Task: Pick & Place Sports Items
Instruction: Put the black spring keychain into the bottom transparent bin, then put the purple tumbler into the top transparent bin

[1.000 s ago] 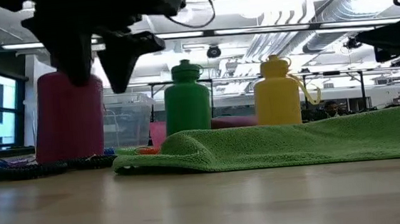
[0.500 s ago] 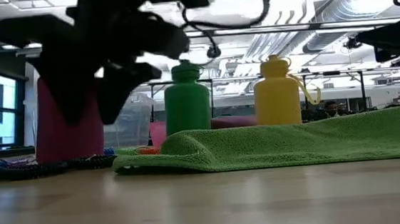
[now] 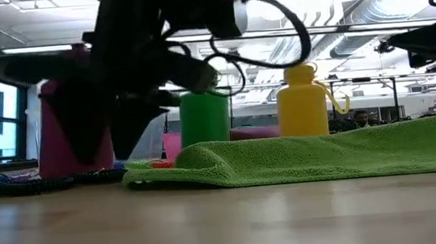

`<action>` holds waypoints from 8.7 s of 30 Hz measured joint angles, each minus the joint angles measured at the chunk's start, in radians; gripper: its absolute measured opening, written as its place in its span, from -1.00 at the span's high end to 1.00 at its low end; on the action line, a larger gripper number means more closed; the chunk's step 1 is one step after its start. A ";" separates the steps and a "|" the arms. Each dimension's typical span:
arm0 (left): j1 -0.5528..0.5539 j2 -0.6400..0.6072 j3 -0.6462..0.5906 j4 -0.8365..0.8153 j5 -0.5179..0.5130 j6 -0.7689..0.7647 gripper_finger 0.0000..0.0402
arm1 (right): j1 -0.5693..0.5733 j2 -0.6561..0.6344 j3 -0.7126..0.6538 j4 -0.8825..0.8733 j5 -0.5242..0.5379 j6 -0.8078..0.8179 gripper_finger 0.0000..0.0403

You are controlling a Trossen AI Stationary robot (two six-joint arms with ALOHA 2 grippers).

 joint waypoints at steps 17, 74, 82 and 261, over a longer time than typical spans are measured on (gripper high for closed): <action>0.038 0.032 -0.001 0.047 -0.002 -0.046 -0.21 | 0.000 0.000 0.000 0.000 0.000 0.000 1.00; 0.047 -0.200 -0.002 0.087 -0.020 0.024 0.99 | 0.000 0.000 0.000 0.000 0.000 0.000 1.00; 0.109 -0.319 0.000 0.183 -0.018 0.001 0.99 | 0.000 0.000 0.000 0.000 0.000 0.000 1.00; -0.123 -0.963 -0.595 0.215 -0.393 -0.566 -0.79 | 0.000 0.000 0.000 0.000 0.000 0.000 1.00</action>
